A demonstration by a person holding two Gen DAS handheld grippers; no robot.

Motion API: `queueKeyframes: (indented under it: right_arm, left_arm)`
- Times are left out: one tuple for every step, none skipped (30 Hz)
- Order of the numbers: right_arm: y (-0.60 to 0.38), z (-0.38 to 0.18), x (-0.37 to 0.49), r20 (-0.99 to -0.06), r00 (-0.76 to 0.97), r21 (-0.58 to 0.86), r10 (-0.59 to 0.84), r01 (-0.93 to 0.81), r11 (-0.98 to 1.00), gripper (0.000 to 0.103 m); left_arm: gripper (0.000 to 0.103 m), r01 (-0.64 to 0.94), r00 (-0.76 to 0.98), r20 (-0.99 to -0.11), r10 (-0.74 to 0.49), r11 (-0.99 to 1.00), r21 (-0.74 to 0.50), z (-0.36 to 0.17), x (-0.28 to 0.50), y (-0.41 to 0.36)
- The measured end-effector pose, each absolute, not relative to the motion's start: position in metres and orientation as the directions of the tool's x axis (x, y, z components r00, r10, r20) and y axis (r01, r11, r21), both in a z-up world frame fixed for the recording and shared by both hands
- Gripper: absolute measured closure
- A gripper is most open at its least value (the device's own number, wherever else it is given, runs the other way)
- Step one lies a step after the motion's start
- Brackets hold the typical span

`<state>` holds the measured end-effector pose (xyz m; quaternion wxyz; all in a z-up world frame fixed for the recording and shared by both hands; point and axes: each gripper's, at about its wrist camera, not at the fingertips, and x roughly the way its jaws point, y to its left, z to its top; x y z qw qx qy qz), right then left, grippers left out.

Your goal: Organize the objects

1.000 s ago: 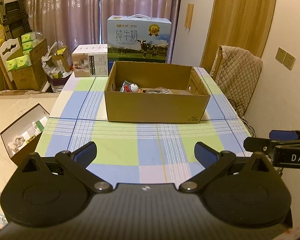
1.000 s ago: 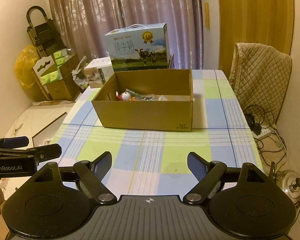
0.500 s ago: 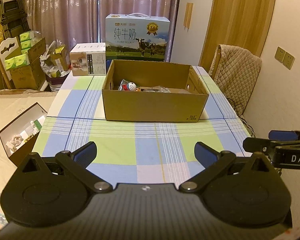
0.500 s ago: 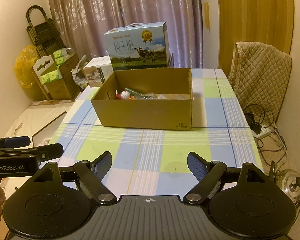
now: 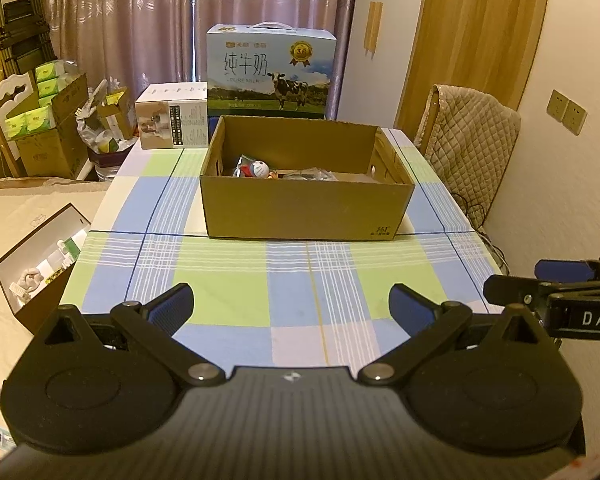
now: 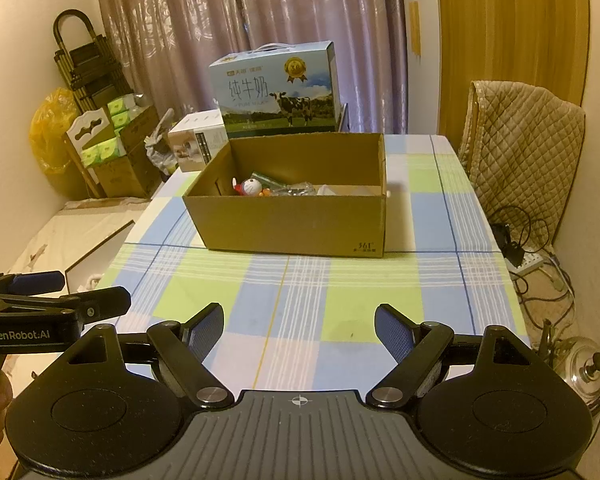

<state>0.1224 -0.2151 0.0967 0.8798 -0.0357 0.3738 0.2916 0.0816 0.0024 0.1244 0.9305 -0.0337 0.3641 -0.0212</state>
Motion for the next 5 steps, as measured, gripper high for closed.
queueKeyframes:
  right_arm:
    - [-0.2158,0.0963,0.1218,-0.678,0.551,0.156,0.487,-0.539,0.828,0.023]
    - [-0.2161,0.0963,0.1214,-0.678,0.551,0.157,0.487,-0.539,0.828,0.023]
    - [-0.2164,0.0962,0.1208,-0.677,0.551,0.158,0.488,-0.539,0.828,0.023]
    - [-0.2165,0.0962,0.1206,-0.677,0.551,0.158,0.488,-0.538,0.828,0.023]
    - [-0.2167,0.0966,0.1205,-0.677,0.551,0.159,0.488,-0.538,0.828,0.023]
  left_arm:
    - [0.001,0.016,0.733,-0.677,-0.067,0.997,-0.082,0.1241,0.0815,0.0024]
    - [0.001,0.017,0.733,-0.677,-0.071,0.996,-0.085,0.1238,0.0811,0.0027]
    - [0.001,0.019,0.736,-0.673,-0.073,0.996,-0.088,0.1241,0.0807,0.0025]
    - [0.001,0.014,0.740,-0.668,-0.071,0.996,-0.091,0.1245,0.0797,0.0027]
    - [0.001,0.013,0.745,-0.663,-0.072,0.995,-0.094,0.1251,0.0785,0.0037]
